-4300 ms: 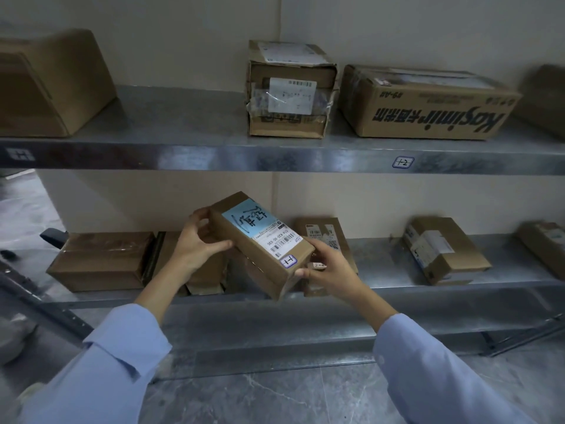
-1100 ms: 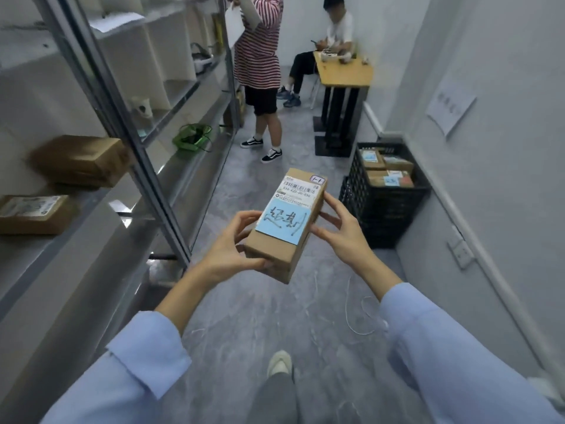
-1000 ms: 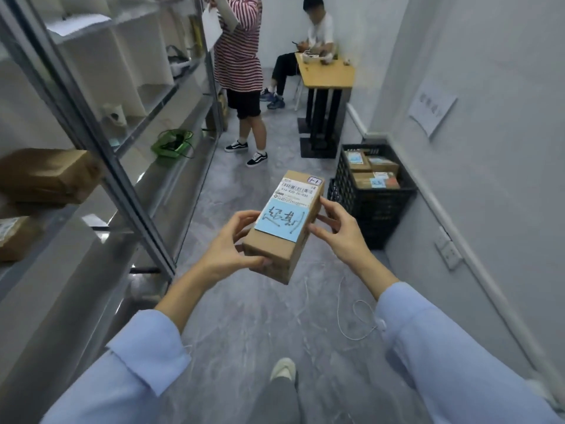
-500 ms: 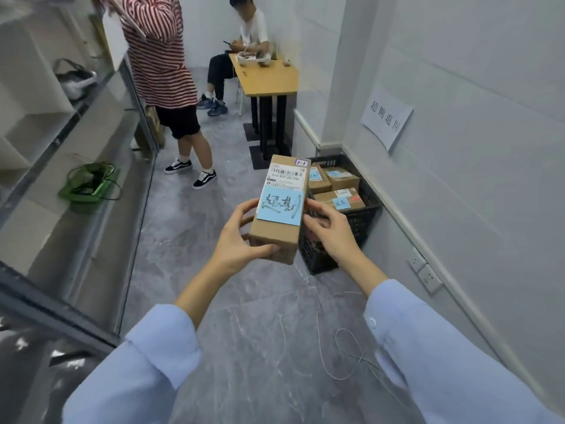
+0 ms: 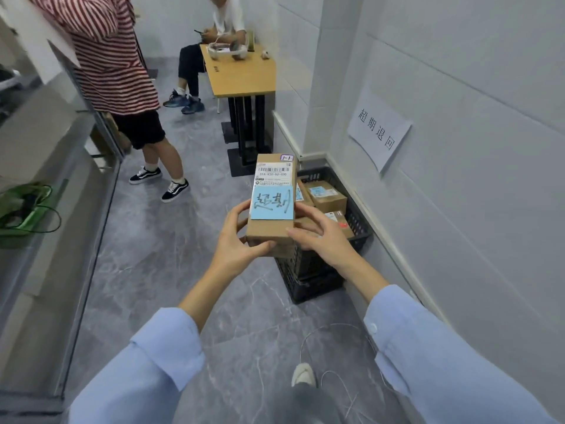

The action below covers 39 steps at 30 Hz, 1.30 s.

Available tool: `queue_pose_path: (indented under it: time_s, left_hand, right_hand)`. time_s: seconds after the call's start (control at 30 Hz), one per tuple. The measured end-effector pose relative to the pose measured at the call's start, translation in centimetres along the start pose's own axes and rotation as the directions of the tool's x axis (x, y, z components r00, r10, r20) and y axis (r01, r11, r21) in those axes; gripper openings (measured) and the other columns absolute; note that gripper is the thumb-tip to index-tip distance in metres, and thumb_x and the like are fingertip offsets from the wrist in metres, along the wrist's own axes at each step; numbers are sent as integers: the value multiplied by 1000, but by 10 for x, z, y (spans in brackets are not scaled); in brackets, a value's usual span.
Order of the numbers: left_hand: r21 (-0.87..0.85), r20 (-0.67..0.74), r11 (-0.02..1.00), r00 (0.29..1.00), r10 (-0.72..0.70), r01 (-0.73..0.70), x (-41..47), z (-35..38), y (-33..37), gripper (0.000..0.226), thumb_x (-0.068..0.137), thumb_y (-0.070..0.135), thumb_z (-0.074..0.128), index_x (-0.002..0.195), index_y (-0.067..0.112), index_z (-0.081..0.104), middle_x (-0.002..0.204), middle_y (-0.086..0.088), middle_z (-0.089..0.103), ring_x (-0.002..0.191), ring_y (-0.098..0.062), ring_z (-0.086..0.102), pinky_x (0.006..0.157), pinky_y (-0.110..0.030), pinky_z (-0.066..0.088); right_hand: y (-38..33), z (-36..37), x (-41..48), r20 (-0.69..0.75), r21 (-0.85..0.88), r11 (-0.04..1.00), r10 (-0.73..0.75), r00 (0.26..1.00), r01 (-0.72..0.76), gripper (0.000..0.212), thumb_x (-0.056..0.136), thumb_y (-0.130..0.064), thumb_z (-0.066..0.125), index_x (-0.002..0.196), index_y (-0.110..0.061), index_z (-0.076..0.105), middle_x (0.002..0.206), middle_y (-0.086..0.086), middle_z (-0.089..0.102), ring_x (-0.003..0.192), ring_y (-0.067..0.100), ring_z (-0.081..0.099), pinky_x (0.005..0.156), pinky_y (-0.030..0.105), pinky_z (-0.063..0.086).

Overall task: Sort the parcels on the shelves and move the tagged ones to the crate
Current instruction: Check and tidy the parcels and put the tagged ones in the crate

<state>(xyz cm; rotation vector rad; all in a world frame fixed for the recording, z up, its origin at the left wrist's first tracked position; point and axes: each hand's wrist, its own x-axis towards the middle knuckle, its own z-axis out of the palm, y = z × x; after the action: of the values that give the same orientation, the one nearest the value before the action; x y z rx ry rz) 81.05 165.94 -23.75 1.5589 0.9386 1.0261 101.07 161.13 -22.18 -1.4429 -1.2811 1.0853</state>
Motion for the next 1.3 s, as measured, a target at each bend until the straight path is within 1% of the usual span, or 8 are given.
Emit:
queue_pose_path:
  time_s: [0.13,0.4,0.5,0.67,0.93,1.0,1.1,1.3]
  left_hand:
    - [-11,-47,999,998,-38,38,69,31,-14,76,74,15,85,137,29,44,138,13,51,124,-3,52,96,-36,52]
    - [-14,-33,993,993,-115,114,170,89,-55,64,81,10,78,135,23,46,139,6,50,129,-11,50,99,-46,51]
    - [33,-12,990,990,-137,137,204,101,-72,62,82,11,78,135,22,48,137,7,54,126,-11,52,95,-41,54]
    - [108,44,983,987,-157,151,259,115,-106,64,81,17,79,136,22,48,135,10,54,121,-3,53,85,-18,50]
    - [271,223,943,940,-257,194,364,107,-176,58,85,22,74,135,34,48,137,15,52,117,14,47,86,-4,40]
    - [350,254,919,926,-279,181,391,105,-193,56,86,26,72,136,36,47,137,15,53,115,12,48,91,-11,40]
    - [507,237,856,939,-249,99,426,96,-218,55,89,34,66,141,26,47,140,7,53,124,-8,48,98,-25,36]
    - [802,177,598,952,-249,7,471,72,-269,67,94,48,53,153,26,29,156,5,34,139,-19,35,109,-37,24]
  right_hand:
    - [2,-44,63,65,-134,991,2,998,7,100,75,-32,83,152,-41,20,155,-12,36,139,16,40,108,40,42]
    - [38,-103,172,54,-246,968,60,997,-45,92,78,-23,82,149,-35,25,149,-7,44,139,15,41,104,39,44]
    - [57,-115,202,0,-274,960,61,998,-58,95,74,-29,85,149,-33,26,148,-9,45,136,12,42,99,28,42]
    - [92,-125,252,-99,-250,959,110,989,-132,96,69,-35,88,147,-34,32,139,-11,54,127,11,52,83,13,43]
    - [159,-140,345,-157,-207,933,266,951,-295,107,69,-29,89,153,-31,23,141,-8,53,131,13,48,105,41,47]
    - [181,-143,370,-152,-196,927,294,944,-320,105,69,-27,88,152,-32,24,141,-10,53,132,11,47,105,43,47]
    - [215,-145,405,-132,-208,911,334,933,-356,103,71,-27,87,151,-39,22,139,-15,53,131,8,48,101,35,48]
    - [283,-134,448,-43,-310,871,388,921,-381,109,75,-20,83,149,-49,8,144,-12,48,133,13,47,103,46,48]
